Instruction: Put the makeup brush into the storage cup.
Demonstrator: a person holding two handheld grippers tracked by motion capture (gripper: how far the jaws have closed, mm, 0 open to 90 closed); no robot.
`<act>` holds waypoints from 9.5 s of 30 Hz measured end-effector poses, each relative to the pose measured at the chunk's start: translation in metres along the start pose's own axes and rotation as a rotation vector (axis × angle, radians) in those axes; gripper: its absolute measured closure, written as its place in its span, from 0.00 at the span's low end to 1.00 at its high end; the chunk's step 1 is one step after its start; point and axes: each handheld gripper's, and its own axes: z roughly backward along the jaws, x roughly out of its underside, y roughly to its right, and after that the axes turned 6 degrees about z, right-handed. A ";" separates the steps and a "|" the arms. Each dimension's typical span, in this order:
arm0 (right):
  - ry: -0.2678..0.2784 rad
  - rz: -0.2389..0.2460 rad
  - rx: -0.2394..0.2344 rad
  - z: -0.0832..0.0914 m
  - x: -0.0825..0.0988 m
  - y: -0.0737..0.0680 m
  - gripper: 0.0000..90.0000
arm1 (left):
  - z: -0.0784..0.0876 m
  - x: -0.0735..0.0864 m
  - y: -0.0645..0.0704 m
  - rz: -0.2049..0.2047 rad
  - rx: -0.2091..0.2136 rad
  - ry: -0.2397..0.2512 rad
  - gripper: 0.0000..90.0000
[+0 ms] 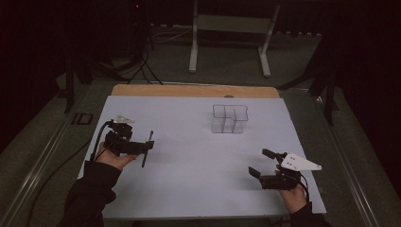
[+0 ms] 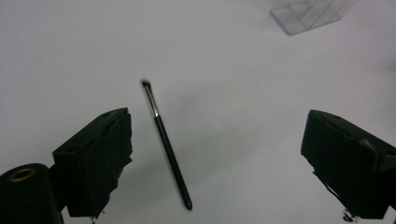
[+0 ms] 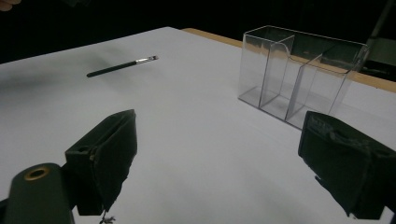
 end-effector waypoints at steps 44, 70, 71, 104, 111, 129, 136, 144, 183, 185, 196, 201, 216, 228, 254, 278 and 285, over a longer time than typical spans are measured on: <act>-0.028 0.012 0.002 -0.002 0.000 -0.004 0.13 | -0.070 0.005 -0.024 0.182 -0.069 -0.333 0.56; -0.042 0.035 -0.017 -0.004 -0.001 -0.007 0.13 | -0.094 0.005 -0.030 0.172 -0.123 -0.432 0.77; -0.042 0.035 -0.017 -0.004 -0.001 -0.007 0.13 | -0.094 0.005 -0.030 0.172 -0.123 -0.432 0.78; -0.038 0.016 -0.013 -0.002 0.000 -0.005 0.13 | -0.062 0.008 -0.020 0.020 -0.006 -0.328 0.95; -0.040 0.015 -0.014 -0.003 0.000 -0.005 0.13 | -0.048 0.008 -0.011 0.013 0.045 -0.282 0.95; -0.044 0.014 -0.013 -0.004 0.001 -0.005 0.13 | -0.026 0.005 0.024 -0.008 0.214 -0.172 0.95; -0.046 0.015 -0.008 -0.005 0.001 -0.005 0.13 | -0.024 0.007 0.038 -0.016 0.270 -0.146 0.95; -0.040 0.009 -0.002 -0.004 0.001 -0.005 0.13 | -0.023 0.014 0.050 -0.008 0.281 -0.095 0.95; -0.054 -0.007 -0.035 -0.009 0.001 -0.005 0.13 | -0.058 0.052 0.057 -0.093 0.403 0.131 0.95; -0.061 -0.020 -0.060 -0.009 0.000 -0.006 0.13 | -0.058 0.052 0.057 -0.091 0.399 0.146 0.95; -0.048 0.011 -0.005 -0.002 -0.024 -0.019 0.15 | -0.058 0.053 0.058 -0.100 0.391 0.156 0.95; -0.007 0.010 0.033 0.005 -0.042 -0.023 0.16 | -0.059 0.054 0.057 -0.079 0.408 0.168 0.95; 0.033 0.030 0.000 -0.008 -0.089 -0.037 0.15 | -0.057 0.054 0.060 -0.097 0.397 0.177 0.95; 0.007 -0.024 0.024 -0.045 -0.121 -0.040 0.12 | -0.056 0.054 0.060 -0.096 0.397 0.192 0.95; -0.068 -0.381 -0.062 -0.125 -0.122 -0.056 0.24 | -0.057 0.053 0.060 -0.097 0.397 0.195 0.95; -0.145 -0.608 -0.165 -0.160 -0.104 -0.052 0.65 | -0.056 0.054 0.064 -0.111 0.413 0.192 0.95; -0.150 -0.625 -0.185 -0.163 -0.103 -0.053 0.75 | -0.056 0.054 0.063 -0.100 0.422 0.192 0.95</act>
